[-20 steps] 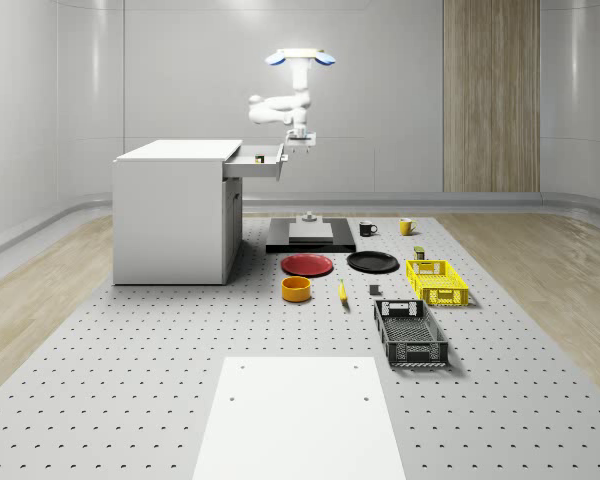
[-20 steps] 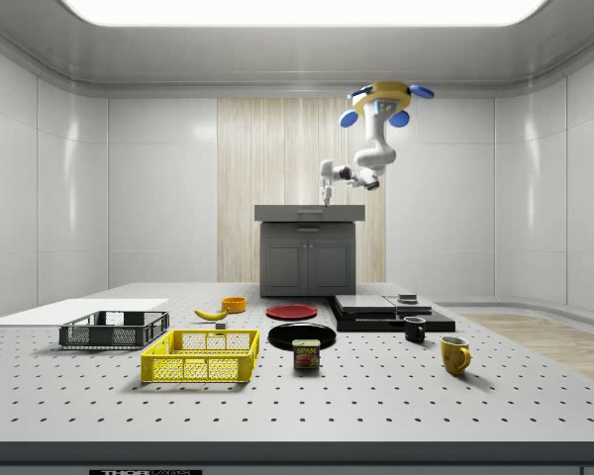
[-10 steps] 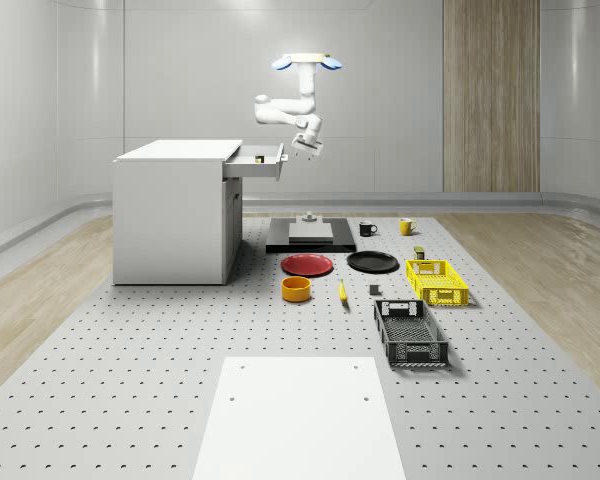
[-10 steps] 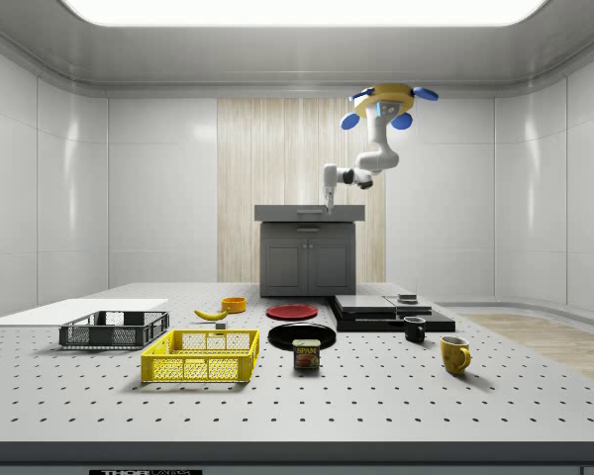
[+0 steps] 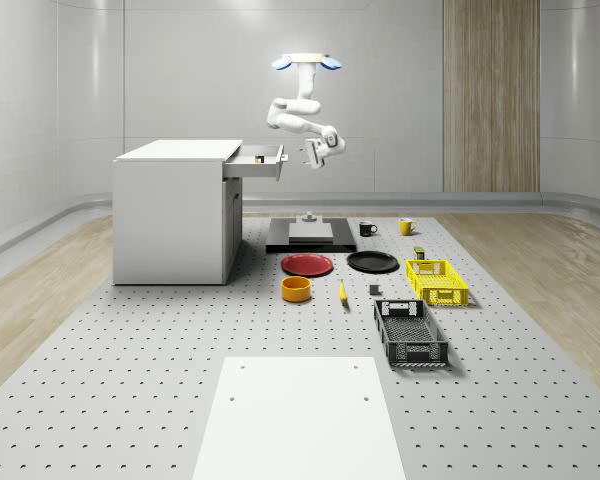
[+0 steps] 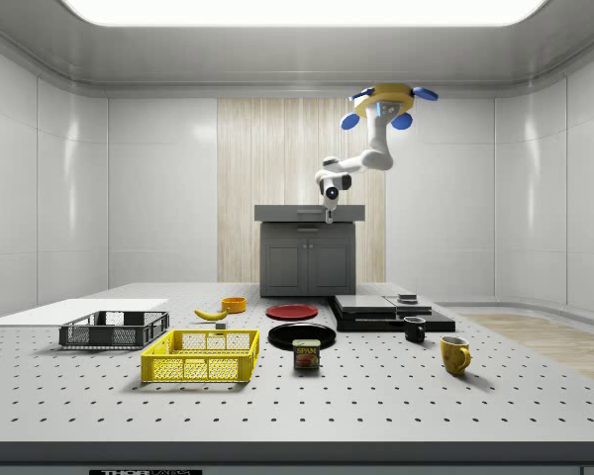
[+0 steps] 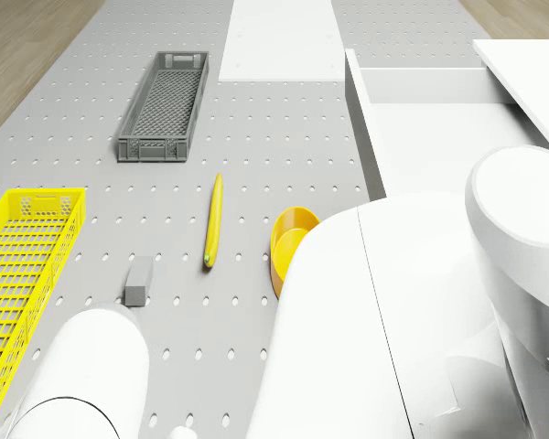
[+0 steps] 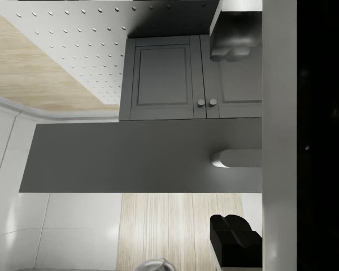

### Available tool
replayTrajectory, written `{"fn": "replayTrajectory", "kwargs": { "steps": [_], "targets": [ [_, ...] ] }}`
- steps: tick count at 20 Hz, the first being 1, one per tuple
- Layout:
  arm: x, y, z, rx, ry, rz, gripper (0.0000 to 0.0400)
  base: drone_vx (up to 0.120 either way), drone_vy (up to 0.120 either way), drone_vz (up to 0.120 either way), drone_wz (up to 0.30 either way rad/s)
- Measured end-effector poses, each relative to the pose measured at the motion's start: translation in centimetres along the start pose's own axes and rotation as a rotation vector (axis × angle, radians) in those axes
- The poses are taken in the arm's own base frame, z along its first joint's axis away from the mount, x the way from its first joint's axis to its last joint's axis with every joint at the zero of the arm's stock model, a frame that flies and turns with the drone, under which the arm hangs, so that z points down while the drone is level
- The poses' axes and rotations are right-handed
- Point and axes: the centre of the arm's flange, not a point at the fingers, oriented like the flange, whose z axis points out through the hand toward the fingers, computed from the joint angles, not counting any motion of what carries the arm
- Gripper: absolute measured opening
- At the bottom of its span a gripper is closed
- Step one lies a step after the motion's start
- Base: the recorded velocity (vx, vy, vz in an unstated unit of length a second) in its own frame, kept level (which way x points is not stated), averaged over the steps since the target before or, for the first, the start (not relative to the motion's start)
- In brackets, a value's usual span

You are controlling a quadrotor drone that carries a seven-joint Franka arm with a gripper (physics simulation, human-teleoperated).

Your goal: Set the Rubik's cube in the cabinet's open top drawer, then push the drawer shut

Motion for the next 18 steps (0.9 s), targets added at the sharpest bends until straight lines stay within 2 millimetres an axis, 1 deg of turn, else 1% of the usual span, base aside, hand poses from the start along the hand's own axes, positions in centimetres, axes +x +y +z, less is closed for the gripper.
{"fn": "replayTrajectory", "kwargs": {
  "steps": [6,13,15,17,18],
  "targets": [
    [-1.0,-1.1,-1.3,-0.072,0.101,-0.008,0.04,0.0,-0.12,0.0,0.0],
    [-1.3,-1.4,-1.8,-0.098,0.139,-0.011,0.04,0.0,-0.12,0.0,0.0],
    [-1.4,-1.5,-1.8,-0.101,0.143,-0.011,0.04,0.0,-0.06,0.0,0.0],
    [-1.4,-1.5,-1.8,-0.103,0.147,-0.012,0.04,0.0,-0.12,0.0,0.0],
    [-1.4,-1.5,-1.8,-0.104,0.148,-0.012,0.0355,0.0,-0.04,0.0,0.0]
  ]
}}
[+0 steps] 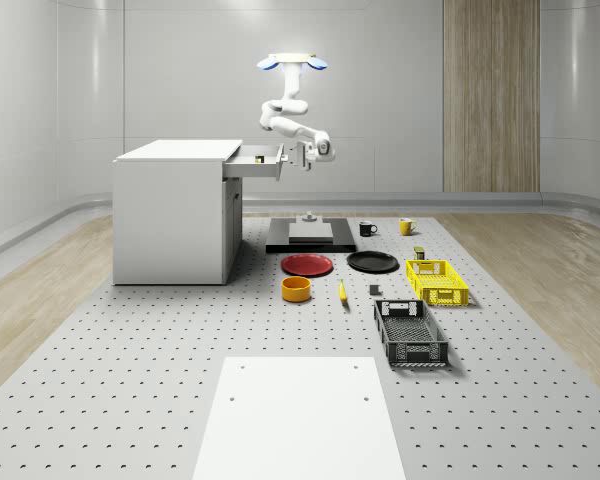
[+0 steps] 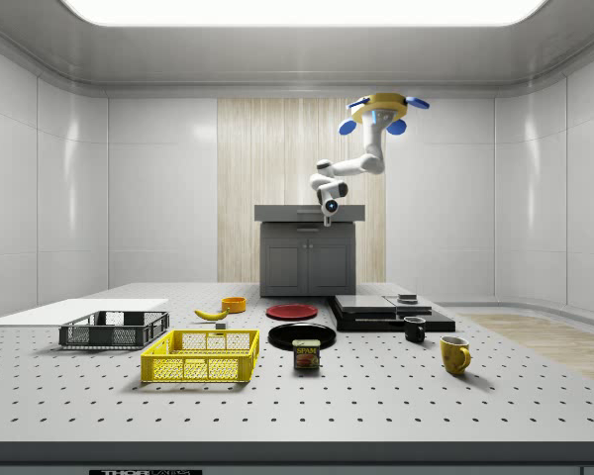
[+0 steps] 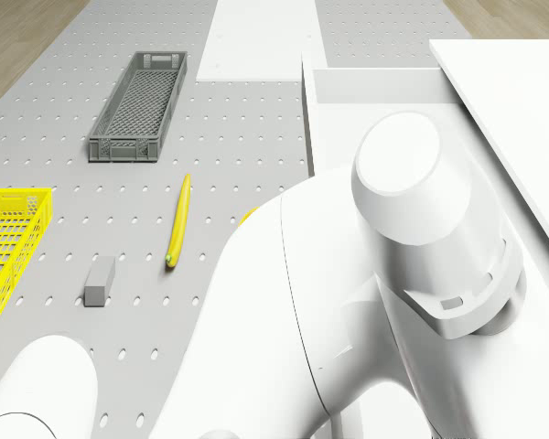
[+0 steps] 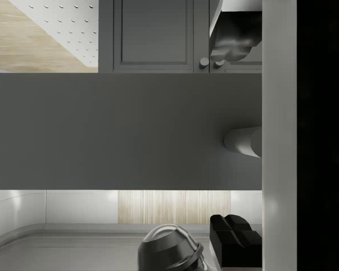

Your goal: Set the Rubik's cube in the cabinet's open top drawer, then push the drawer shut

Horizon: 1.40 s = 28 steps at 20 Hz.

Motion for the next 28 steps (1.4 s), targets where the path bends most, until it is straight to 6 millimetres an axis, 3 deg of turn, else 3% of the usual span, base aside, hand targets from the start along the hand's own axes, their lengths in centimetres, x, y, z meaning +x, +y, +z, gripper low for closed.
{"fn": "replayTrajectory", "kwargs": {
  "steps": [3,5,8,18,20,21,28],
  "targets": [
    [0.0,0.0,0.0,-0.002,0.002,0.0,0.0223,0.0,0.0,0.0,0.0],
    [0.0,0.0,0.1,-0.002,0.003,0.0,0.0177,0.0,0.0,0.0,0.0],
    [0.0,0.0,0.9,-0.003,0.004,0.0,0.0139,0.0,0.0,0.0,0.0],
    [0.0,0.0,5.4,-0.004,0.006,0.005,0.0109,0.0,0.0,0.0,0.0],
    [1.6,-1.0,7.1,0.0,0.005,-0.041,0.0097,0.0,0.0,0.0,0.0],
    [2.1,-1.4,8.0,0.001,0.006,-0.046,0.0125,0.0,0.0,0.0,0.0],
    [0.7,-0.4,11.1,-0.003,0.006,-0.012,0.0109,0.0,0.0,0.0,0.0]
  ]
}}
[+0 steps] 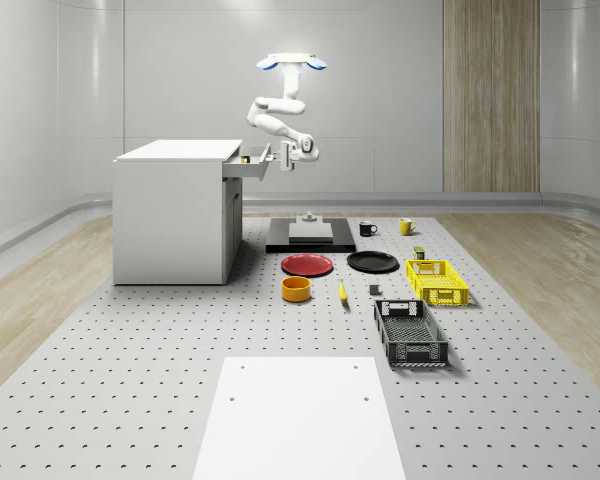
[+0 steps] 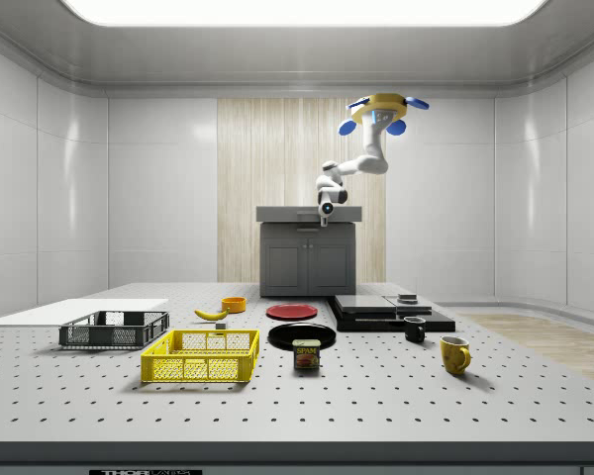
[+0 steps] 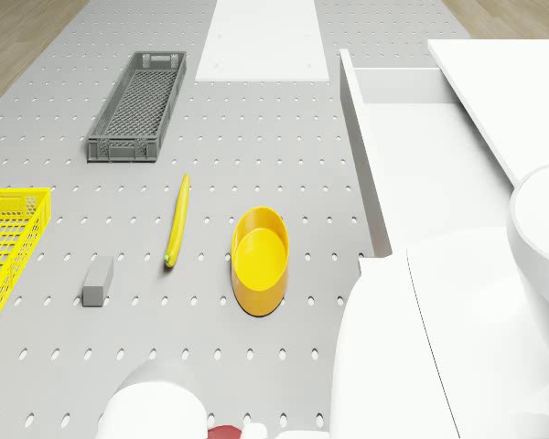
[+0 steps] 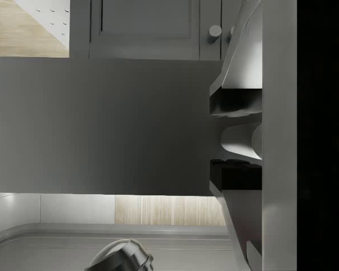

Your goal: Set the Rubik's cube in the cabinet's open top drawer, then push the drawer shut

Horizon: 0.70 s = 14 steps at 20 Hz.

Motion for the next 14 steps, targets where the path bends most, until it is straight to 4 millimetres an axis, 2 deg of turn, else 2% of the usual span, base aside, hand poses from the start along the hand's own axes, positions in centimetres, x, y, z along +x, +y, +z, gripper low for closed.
{"fn": "replayTrajectory", "kwargs": {
  "steps": [5,10,14],
  "targets": [
    [-0.4,0.2,2.4,-0.001,0.0,0.008,0.0106,0.0,0.0,0.0,0.0],
    [-0.5,0.3,4.7,-0.001,0.0,0.011,0.0105,0.0,-0.112,0.0,0.0],
    [-0.6,0.4,5.7,-0.002,0.0,0.012,0.0105,0.0,-0.12,0.0,0.0]
  ]
}}
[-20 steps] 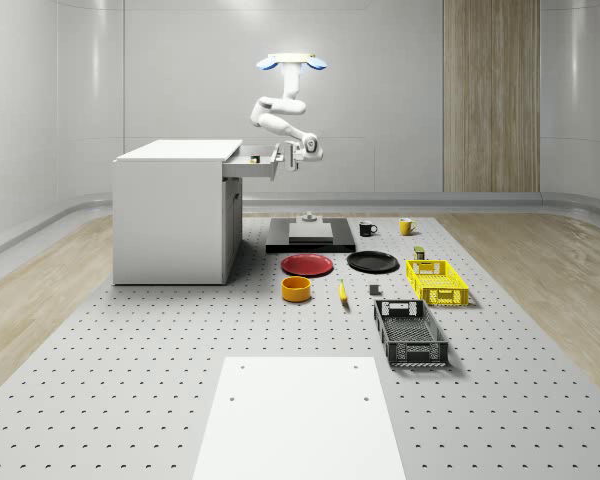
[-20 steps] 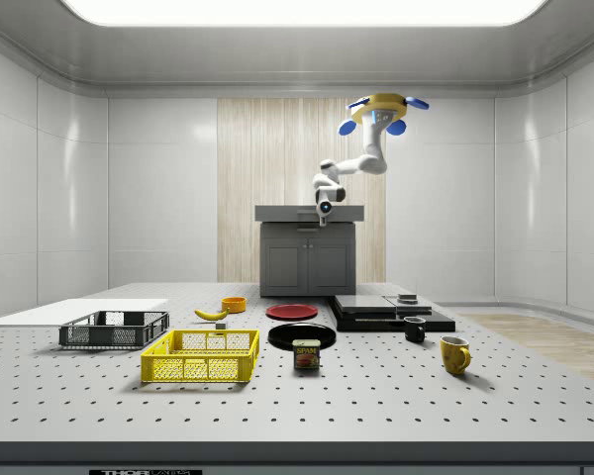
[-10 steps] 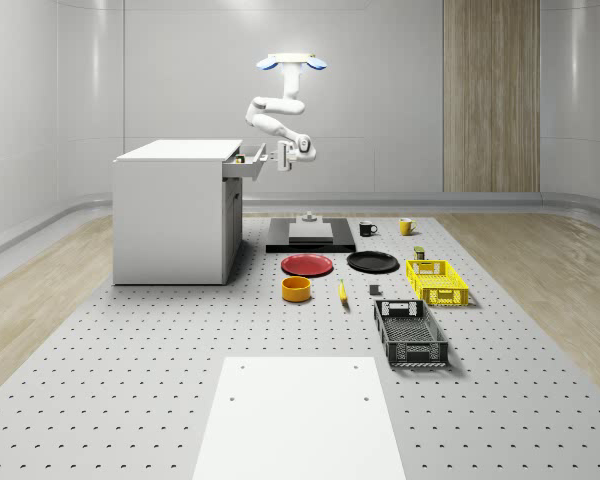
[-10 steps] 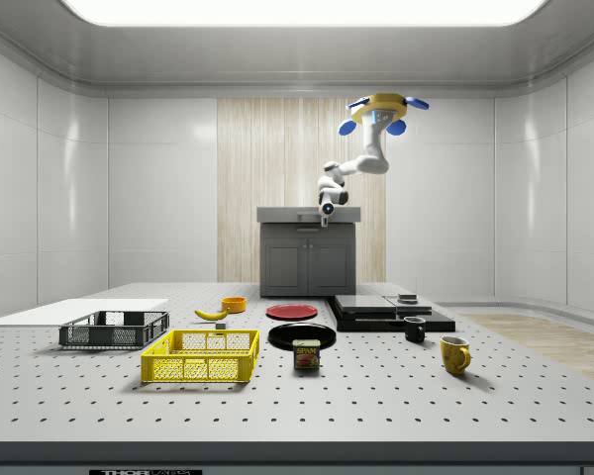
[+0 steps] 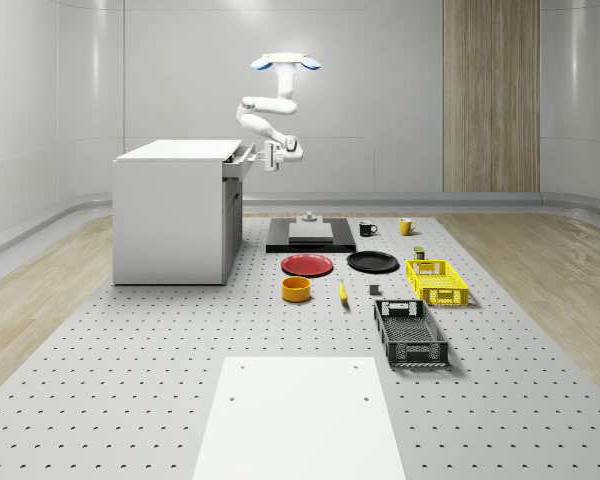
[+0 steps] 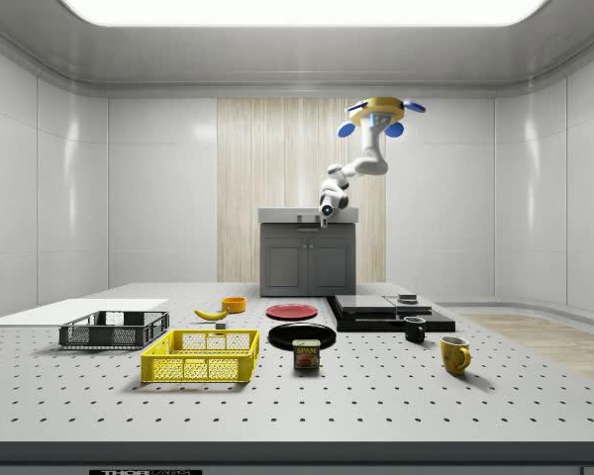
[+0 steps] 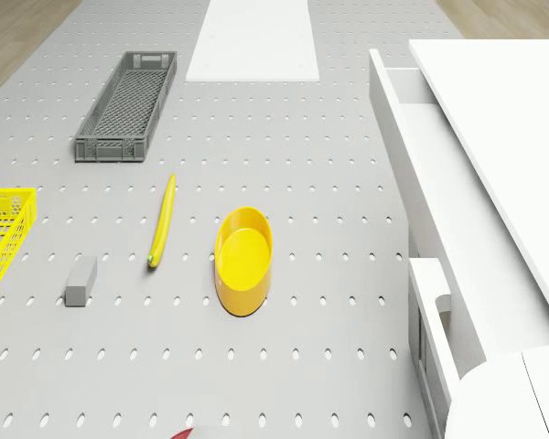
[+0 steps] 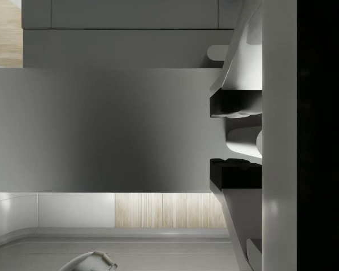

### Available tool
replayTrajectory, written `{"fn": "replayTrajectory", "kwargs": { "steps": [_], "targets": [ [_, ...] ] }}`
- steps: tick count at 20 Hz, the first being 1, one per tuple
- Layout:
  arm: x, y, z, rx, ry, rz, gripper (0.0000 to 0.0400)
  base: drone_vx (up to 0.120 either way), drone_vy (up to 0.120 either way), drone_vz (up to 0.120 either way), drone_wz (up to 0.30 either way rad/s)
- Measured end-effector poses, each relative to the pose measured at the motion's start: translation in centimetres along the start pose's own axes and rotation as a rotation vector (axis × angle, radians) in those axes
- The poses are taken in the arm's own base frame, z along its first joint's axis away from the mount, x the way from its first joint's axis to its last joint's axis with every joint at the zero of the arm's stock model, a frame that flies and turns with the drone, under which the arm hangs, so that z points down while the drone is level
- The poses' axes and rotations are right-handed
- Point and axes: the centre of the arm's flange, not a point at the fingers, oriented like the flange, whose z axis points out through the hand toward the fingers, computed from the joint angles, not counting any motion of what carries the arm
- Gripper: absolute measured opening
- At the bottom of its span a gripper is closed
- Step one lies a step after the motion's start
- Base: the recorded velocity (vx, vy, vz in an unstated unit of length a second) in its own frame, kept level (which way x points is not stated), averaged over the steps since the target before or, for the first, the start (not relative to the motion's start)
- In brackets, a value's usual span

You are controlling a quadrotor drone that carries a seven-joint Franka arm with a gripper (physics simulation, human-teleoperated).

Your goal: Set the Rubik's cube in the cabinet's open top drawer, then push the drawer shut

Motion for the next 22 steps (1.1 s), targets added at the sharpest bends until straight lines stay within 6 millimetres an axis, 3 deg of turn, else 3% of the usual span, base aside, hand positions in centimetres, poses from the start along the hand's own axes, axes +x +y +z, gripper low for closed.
{"fn": "replayTrajectory", "kwargs": {
  "steps": [10,16,22],
  "targets": [
    [-0.02,0.04,0.73,0.0,0.0,0.001,0.0105,0.0,-0.108,0.0,0.0],
    [-0.02,0.05,0.79,0.0,0.0,0.001,0.0105,0.0,0.113,0.0,0.0],
    [-0.02,0.05,0.81,0.0,0.0,0.001,0.0105,0.0,0.0,0.0,0.0]
  ]
}}
